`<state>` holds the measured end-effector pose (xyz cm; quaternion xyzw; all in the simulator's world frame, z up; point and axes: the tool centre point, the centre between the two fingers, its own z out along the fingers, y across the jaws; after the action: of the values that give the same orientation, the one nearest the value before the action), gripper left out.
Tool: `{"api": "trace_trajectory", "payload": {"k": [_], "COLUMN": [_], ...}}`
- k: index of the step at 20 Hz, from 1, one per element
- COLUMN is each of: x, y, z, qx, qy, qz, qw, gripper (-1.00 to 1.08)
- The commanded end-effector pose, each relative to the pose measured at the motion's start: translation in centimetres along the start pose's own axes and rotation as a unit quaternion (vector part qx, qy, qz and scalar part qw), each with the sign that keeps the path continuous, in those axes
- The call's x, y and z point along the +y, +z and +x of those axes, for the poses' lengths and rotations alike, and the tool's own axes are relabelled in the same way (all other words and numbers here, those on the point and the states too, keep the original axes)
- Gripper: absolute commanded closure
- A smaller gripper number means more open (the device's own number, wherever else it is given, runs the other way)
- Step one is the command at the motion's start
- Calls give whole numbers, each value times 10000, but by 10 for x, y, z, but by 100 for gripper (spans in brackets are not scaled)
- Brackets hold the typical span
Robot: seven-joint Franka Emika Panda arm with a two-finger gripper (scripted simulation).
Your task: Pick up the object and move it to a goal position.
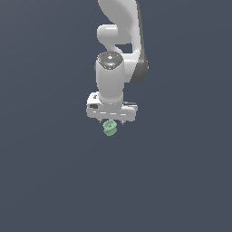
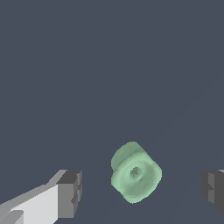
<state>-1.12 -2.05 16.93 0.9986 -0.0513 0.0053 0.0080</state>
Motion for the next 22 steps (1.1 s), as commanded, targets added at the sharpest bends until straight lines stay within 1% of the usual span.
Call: {"api": "trace_trajectory", "payload": {"k": [1,6,11,15,22], "x": [1,3,6,8,13], "y": [6,19,33,44,59], "z": [-3,-12,-21,-28,-41], "qx": [-7,-25,-44,-57,-74], "qy": [276,973,1709,2294,3192], "qz": [12,37,54,61,59], "qw": [9996,9952,9853,9733,9476], "gripper": [-92,-92,-92,-92,-92]}}
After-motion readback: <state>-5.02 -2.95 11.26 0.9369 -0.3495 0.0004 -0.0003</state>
